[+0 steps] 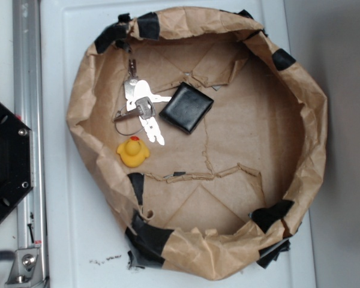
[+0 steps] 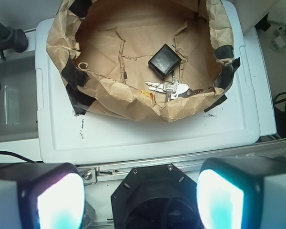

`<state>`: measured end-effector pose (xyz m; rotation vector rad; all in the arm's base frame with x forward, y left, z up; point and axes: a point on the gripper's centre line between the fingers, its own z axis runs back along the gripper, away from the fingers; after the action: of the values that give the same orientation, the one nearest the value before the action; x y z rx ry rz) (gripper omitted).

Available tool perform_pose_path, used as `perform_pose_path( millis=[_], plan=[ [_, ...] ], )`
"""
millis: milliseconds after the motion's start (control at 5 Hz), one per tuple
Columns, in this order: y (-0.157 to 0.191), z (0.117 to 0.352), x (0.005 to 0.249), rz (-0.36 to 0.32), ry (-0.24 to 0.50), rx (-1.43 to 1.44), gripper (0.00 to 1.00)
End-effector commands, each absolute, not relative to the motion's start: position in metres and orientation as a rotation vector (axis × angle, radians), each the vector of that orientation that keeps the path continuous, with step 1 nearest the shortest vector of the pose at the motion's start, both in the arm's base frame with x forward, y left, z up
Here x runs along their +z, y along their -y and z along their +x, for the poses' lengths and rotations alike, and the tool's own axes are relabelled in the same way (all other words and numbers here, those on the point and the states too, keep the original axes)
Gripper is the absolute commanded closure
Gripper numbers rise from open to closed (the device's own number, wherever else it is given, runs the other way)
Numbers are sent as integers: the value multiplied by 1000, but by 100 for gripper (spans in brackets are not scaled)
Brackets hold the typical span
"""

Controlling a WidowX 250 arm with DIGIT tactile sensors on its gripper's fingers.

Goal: Grab the yellow duck.

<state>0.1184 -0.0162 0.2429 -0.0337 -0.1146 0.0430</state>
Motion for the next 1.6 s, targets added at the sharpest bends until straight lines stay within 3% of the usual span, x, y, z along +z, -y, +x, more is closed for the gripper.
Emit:
perform_pose_path(
  millis=[0, 200, 400, 600, 800, 1000, 1200, 1400],
  plan=[
    [16, 118, 243, -34, 115, 43, 0],
    [-22, 147, 229, 98, 191, 108, 0],
    [-31, 175, 204, 29, 120, 298, 0],
    [-40, 206, 182, -63, 146, 358, 0],
    [-39, 239, 138, -152, 203, 360, 0],
    [-11, 249, 96, -181, 222, 205, 0],
    [7, 227, 64, -211, 123, 182, 0],
    [12, 203, 56, -220, 49, 200, 0]
  ],
)
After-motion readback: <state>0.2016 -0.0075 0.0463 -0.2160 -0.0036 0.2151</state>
